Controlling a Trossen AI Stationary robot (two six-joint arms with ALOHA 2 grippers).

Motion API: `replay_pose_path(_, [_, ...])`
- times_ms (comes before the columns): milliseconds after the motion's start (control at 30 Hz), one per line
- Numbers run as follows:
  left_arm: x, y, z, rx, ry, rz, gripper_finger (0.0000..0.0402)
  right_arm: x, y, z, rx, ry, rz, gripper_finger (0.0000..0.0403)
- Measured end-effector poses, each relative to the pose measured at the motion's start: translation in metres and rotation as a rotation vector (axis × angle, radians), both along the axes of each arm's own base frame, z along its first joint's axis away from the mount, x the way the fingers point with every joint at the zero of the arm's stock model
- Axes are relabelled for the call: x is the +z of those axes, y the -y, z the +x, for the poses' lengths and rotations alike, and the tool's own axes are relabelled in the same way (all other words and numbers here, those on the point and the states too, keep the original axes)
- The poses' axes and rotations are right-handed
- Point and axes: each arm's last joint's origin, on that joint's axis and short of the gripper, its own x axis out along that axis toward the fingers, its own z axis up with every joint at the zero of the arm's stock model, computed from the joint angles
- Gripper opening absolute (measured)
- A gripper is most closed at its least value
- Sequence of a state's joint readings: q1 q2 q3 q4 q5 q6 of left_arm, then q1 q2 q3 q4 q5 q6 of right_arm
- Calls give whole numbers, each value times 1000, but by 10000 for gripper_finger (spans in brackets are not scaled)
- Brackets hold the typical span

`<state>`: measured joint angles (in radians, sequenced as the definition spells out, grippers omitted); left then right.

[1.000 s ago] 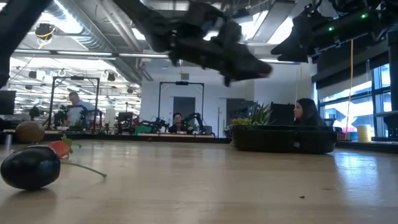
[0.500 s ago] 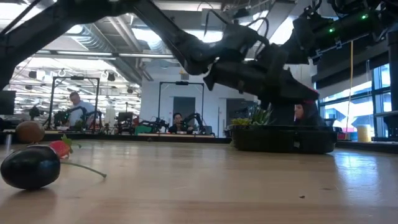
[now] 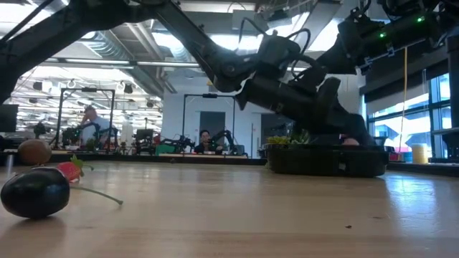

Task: Pick and placing Produce into tupperware
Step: Put the pink peach into the of the black bin, then put the red strawberry into the of the black bin

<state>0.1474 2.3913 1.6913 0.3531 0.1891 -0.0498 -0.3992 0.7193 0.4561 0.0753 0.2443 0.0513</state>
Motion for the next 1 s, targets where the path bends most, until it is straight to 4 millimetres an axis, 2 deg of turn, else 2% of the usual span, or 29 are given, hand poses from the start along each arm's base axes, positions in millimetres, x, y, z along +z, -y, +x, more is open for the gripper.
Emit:
replay_pose_path(167, [0,0,-1,-14,-16,5,166,0,0,0,0,-3,0,268])
replay_pose_path(233, [6,1,-4,-37,-55,25,168,-1,0,0,0,-9,4,268])
replay_pose_path(433, [56,-15,-29,-19,-183,33,162,-6,-1,-1,0,-60,26,268])
replay_pose_path(533, [71,-25,-47,6,-224,48,157,-6,-1,-1,-6,-42,48,268])
replay_pose_path(667, [90,-38,-81,86,-289,63,151,-7,-1,-2,-10,-41,66,268])
replay_pose_path(900, [113,-59,-153,361,-330,140,154,-11,-2,-4,-18,-67,108,268])
replay_pose_path(1000, [113,-63,-180,436,-357,176,159,-11,-1,-3,-17,-61,104,268])
